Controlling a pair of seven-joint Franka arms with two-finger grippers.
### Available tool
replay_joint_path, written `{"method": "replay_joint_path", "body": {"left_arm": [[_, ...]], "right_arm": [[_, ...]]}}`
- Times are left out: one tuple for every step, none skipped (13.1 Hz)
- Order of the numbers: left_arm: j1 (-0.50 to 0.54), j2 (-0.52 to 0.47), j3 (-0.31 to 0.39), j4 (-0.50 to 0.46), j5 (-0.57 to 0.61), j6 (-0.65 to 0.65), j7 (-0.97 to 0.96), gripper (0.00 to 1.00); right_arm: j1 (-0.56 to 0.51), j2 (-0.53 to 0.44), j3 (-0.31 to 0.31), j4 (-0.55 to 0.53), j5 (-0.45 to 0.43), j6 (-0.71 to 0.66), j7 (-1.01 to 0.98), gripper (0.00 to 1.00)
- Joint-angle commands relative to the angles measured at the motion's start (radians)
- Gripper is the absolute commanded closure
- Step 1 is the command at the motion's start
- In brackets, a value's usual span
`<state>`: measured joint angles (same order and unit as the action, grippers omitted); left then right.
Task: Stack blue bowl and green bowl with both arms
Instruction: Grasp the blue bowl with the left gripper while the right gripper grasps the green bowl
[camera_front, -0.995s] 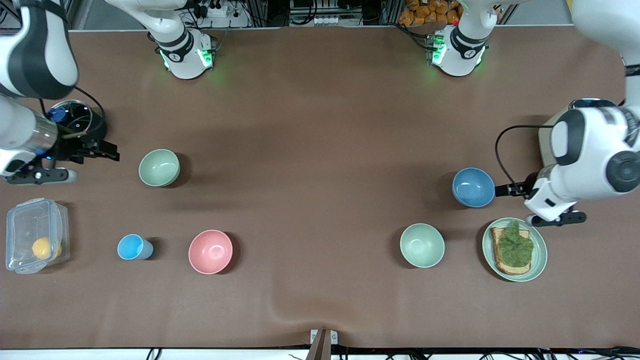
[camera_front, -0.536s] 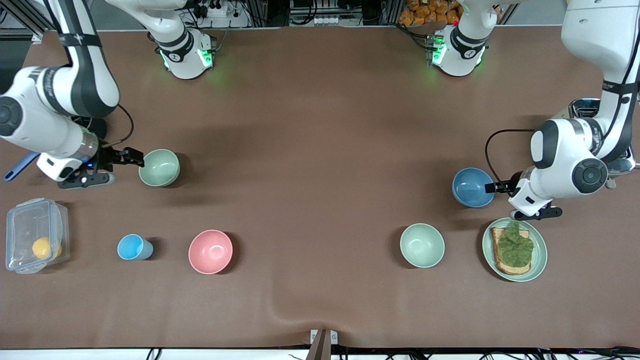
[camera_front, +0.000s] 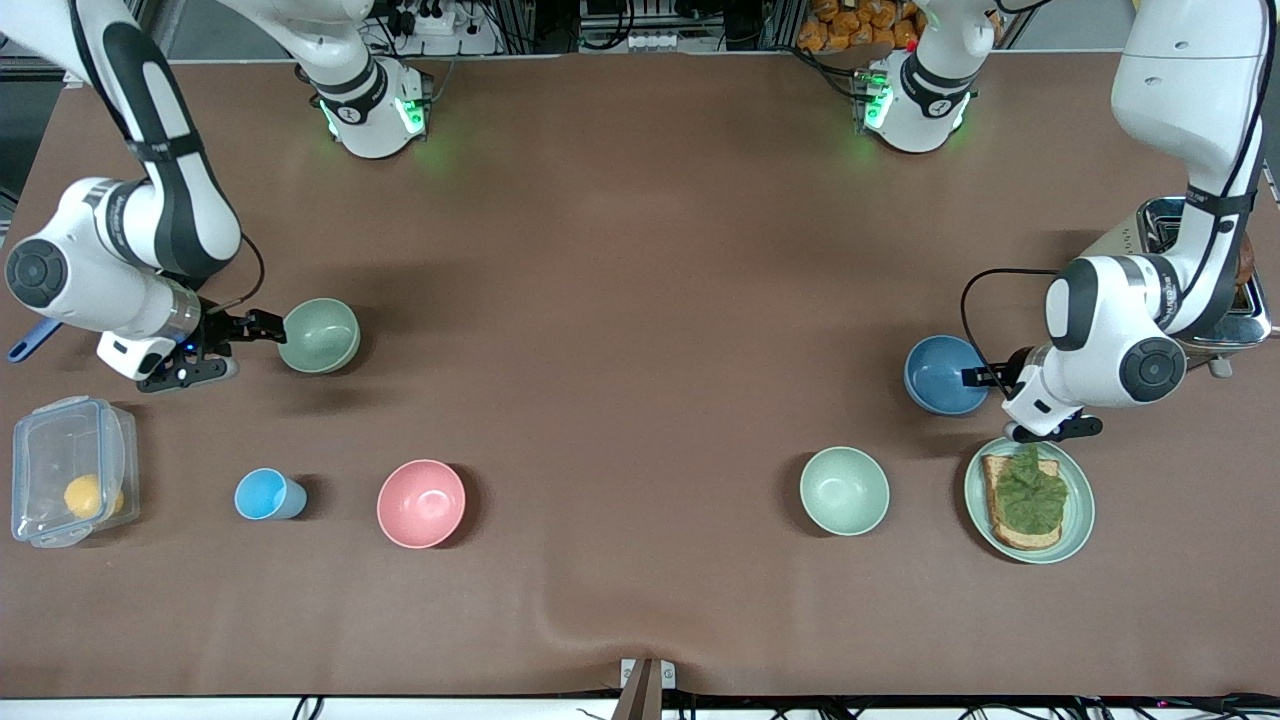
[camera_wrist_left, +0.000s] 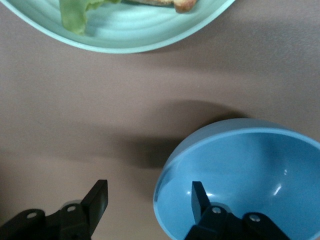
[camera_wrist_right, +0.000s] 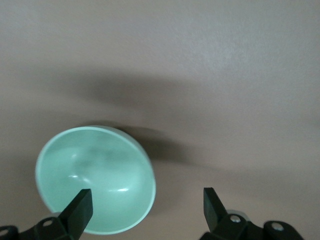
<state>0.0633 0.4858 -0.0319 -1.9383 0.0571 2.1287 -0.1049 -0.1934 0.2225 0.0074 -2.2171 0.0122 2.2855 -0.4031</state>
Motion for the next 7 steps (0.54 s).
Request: {"method": "replay_joint_path", "body": {"left_arm": [[0.01,0.005,-0.008,0.005,0.003,0.01,0.013,0.41],[0.009,0.007,-0.008,0.005,0.003,0.01,0.013,0.48],[0.009,0.013,-0.008,0.008,0.003,0.01,0.013,0.56],[0.007,0.014,-0.008,0.01,0.003,0.01,0.013,0.66],[0.007,0.013,-0.01,0.01,0.001,0.01,0.01,0.76],[0.006,0.013,-0.01,0.01,0.001,0.01,0.007,0.84],[0.006,0.014,-0.01,0.012,0.001,0.01,0.005,0.94]], "right_arm": [[-0.04,0.035,0.017,-0.016,-0.008,0.064,-0.016,0.12],[-0.046,0.047,0.019,-0.018,-0.003,0.069,-0.014,0.17],[-0.044,0.049,0.019,-0.022,0.023,0.069,-0.016,0.25],[-0.038,0.049,0.019,-0.035,0.052,0.071,-0.016,0.34],[-0.038,0.051,0.019,-0.042,0.057,0.084,-0.016,0.44],[-0.038,0.052,0.019,-0.061,0.058,0.11,-0.016,0.45],[-0.038,0.052,0.02,-0.079,0.063,0.135,-0.016,0.45]]}}
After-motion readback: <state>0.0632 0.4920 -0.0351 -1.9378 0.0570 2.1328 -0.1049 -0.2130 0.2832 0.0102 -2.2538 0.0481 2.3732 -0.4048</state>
